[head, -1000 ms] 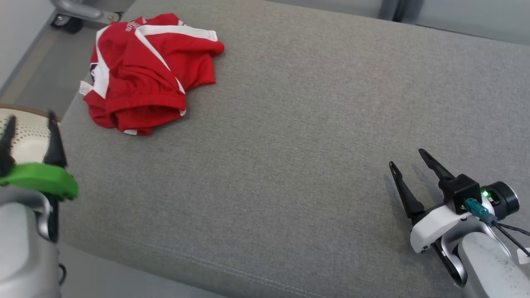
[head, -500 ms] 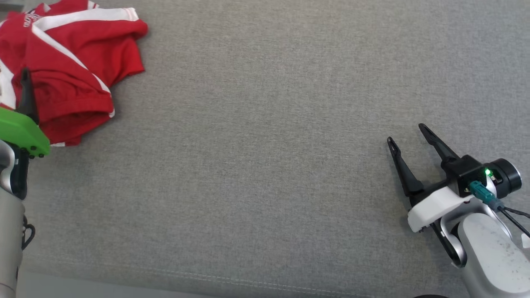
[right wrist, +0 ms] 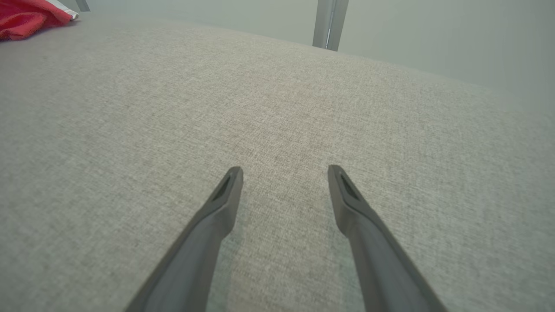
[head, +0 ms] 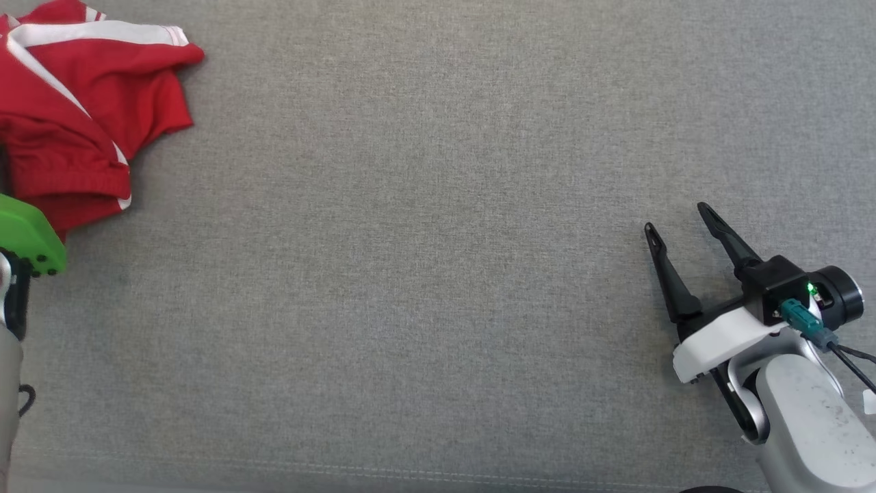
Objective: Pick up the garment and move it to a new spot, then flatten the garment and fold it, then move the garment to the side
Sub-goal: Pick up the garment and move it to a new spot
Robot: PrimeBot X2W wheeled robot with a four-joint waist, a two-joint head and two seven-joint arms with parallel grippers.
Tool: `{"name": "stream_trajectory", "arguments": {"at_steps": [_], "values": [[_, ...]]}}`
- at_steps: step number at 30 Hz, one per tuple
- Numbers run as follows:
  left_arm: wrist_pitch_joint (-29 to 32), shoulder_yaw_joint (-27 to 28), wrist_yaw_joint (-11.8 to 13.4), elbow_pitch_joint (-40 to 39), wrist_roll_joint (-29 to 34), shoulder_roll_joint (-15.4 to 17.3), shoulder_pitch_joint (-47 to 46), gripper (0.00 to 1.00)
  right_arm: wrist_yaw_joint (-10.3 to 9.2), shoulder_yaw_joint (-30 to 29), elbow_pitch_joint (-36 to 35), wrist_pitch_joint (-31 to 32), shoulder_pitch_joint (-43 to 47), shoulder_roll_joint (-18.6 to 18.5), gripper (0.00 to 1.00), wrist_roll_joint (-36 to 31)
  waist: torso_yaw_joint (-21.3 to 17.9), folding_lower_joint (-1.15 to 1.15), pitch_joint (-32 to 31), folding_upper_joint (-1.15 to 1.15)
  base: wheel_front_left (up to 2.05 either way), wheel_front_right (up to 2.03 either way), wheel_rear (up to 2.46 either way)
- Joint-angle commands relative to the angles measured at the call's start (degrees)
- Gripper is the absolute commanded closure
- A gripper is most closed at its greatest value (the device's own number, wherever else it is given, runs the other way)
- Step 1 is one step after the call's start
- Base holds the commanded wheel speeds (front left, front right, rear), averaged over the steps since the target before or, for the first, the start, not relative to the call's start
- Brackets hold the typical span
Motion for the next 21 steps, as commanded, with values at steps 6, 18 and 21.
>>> {"name": "stream_trajectory", "arguments": {"at_steps": [6,18,21], "values": [[-1.91,-3.56,0.20,-6.06,5.09,2.56,-5.29,1.00,-0.08,-0.42,0.72,-0.19,2.00,3.11,0.00,0.95,0.79,-0.01,-6.03,0.00,0.00,0.00,0.00],[-1.76,-2.78,-0.65,-19.80,1.31,-5.24,0.00,1.00,-0.08,-1.19,1.38,-0.19,4.60,8.11,0.00,2.14,-6.56,-0.01,-12.30,0.00,0.00,0.00,0.00],[-1.78,-1.58,-0.39,-19.26,-1.47,-10.47,4.59,1.00,-0.08,-2.32,1.41,-0.19,5.67,8.78,0.00,2.29,-9.64,-0.01,-12.60,0.00,0.00,0.00,0.00]]}}
